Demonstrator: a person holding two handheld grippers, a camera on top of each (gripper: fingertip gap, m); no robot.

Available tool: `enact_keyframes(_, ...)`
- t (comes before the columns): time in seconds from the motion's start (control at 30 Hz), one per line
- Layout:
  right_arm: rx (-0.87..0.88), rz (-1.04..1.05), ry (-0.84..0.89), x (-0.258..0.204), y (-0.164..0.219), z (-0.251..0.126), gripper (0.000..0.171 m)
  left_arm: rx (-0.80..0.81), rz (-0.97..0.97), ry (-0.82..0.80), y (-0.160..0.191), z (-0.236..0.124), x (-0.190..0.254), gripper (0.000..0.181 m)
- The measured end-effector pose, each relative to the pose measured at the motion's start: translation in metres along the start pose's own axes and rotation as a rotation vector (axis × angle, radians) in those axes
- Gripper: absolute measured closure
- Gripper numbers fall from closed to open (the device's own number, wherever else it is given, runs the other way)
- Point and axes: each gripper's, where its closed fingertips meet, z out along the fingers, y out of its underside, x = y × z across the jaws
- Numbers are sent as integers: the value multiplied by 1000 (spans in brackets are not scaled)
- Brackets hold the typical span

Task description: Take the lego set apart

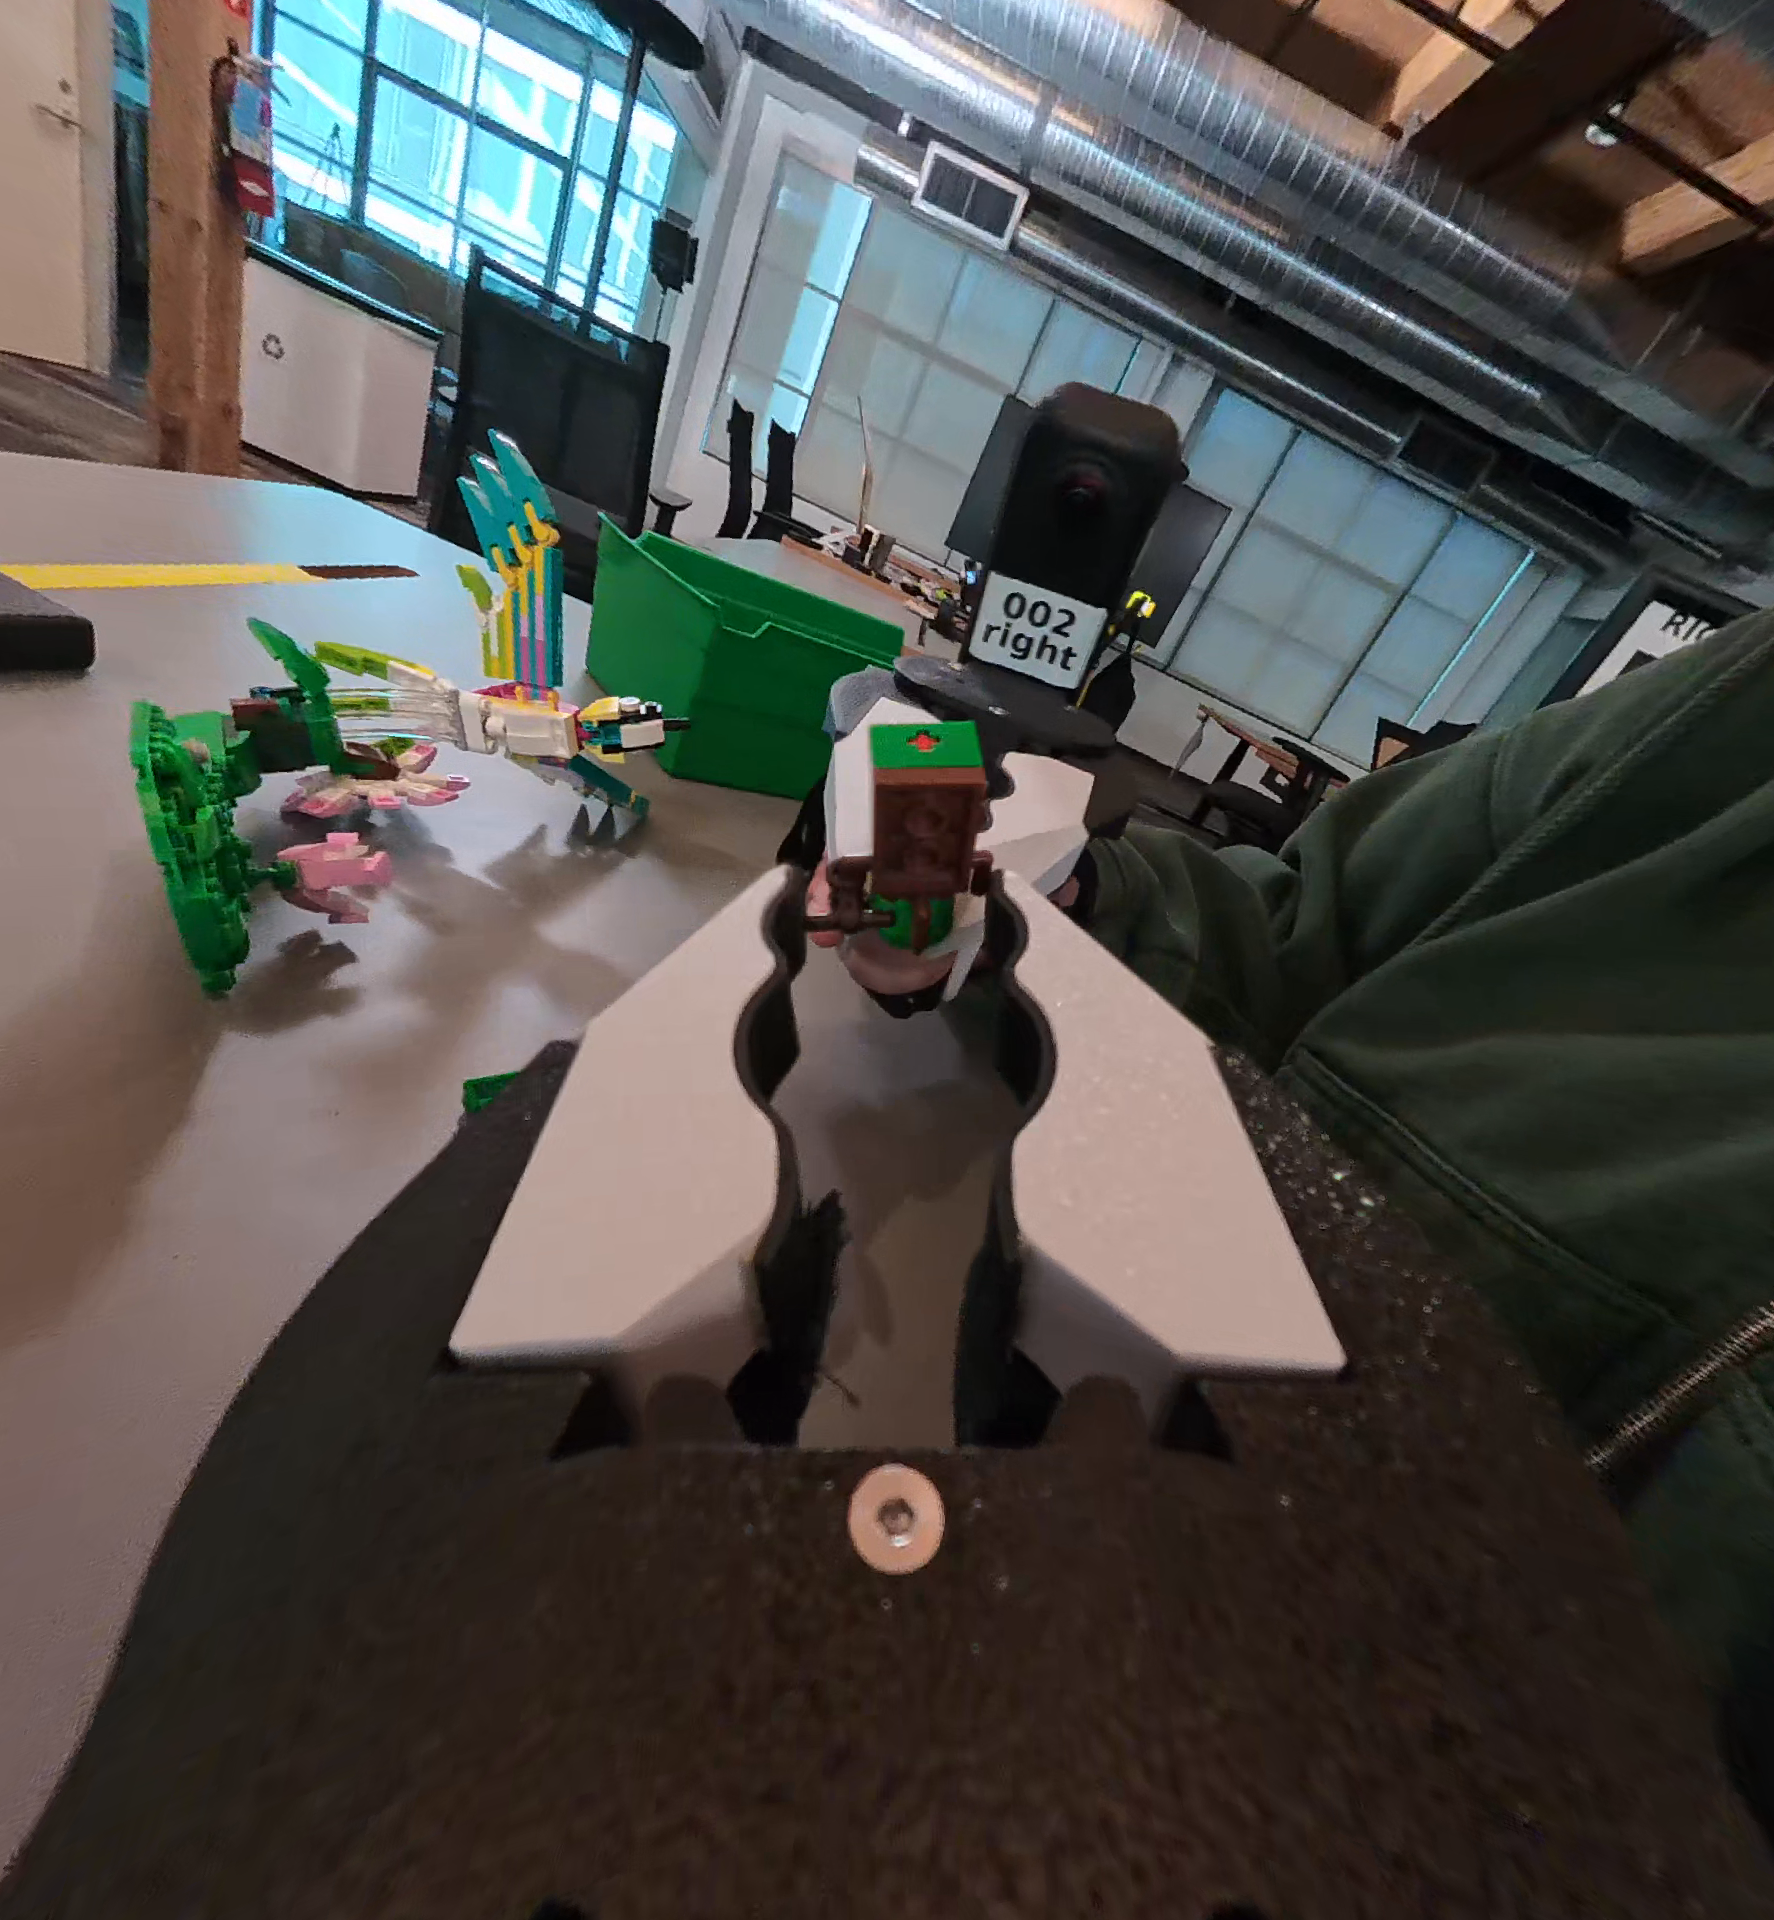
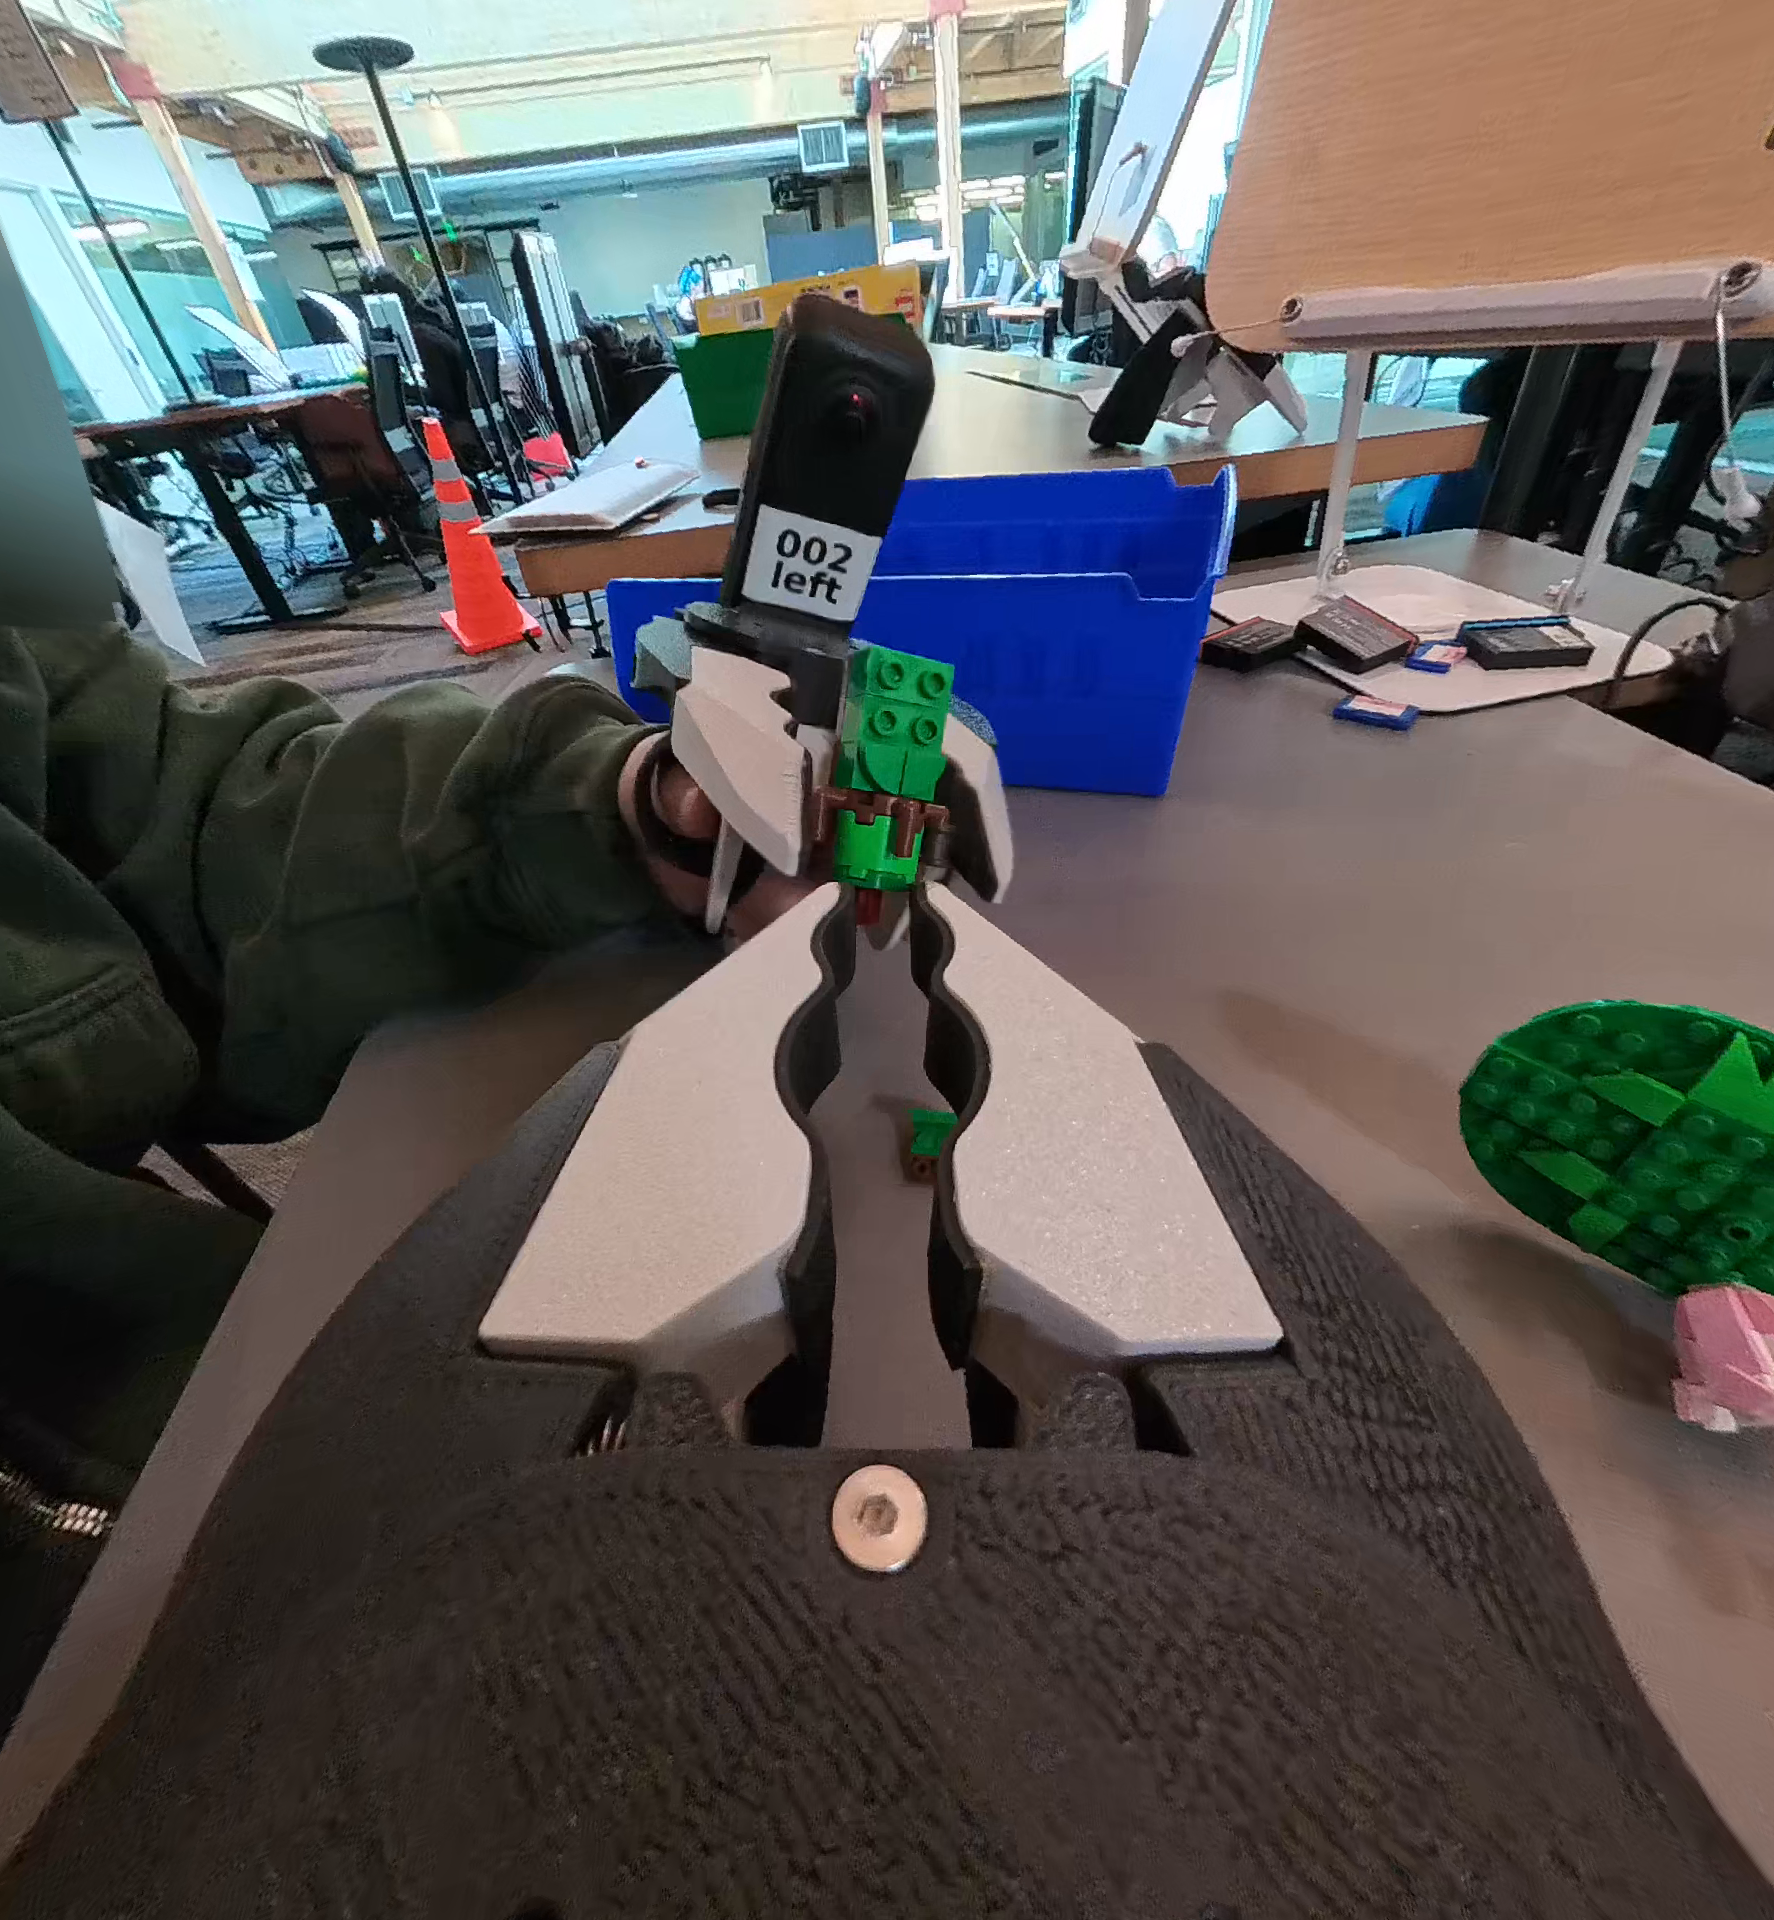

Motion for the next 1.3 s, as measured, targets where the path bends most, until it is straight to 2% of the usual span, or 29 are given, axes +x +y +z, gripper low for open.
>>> enact_keyframes(0.3, 15, 140, -8, -1, -3, 2, 170, 41, -57, 16, -5, -1, -2, 151)
enact_keyframes(0.6, -73, -131, 53, -4, 0, -1, 170, 75, 36, -11, -7, 0, 3, 153)
enact_keyframes(0.93, -128, -200, -1, -14, 9, -10, 171, 64, 50, 55, -2, 6, 13, 153)
enact_keyframes(0.97, -240, -217, -6, -11, 30, -12, 171, 269, 8, 111, -36, -10, 20, 152)
enact_keyframes(1.0, -368, -233, -16, -8, 61, -15, 171, 462, -49, 148, -75, -43, 16, 153)
enact_keyframes(1.03, -393, -199, -40, -11, 78, -16, 171, 542, -14, 85, -90, -71, 6, 162)
enact_keyframes(1.07, -370, -162, -44, -11, 78, -16, 171, 475, 33, -27, -80, -76, -6, 162)
enact_keyframes(1.1, -330, -160, -16, -6, 68, -16, 171, 401, 30, -66, -67, -71, -11, 162)
enact_keyframes(1.17, -225, -149, 32, 6, 46, -17, 171, 392, -45, -45, -62, -57, -16, 162)
enact_keyframes(1.3, -144, -221, 147, 18, 36, -20, 171, 332, -164, -40, -49, -40, -24, 162)
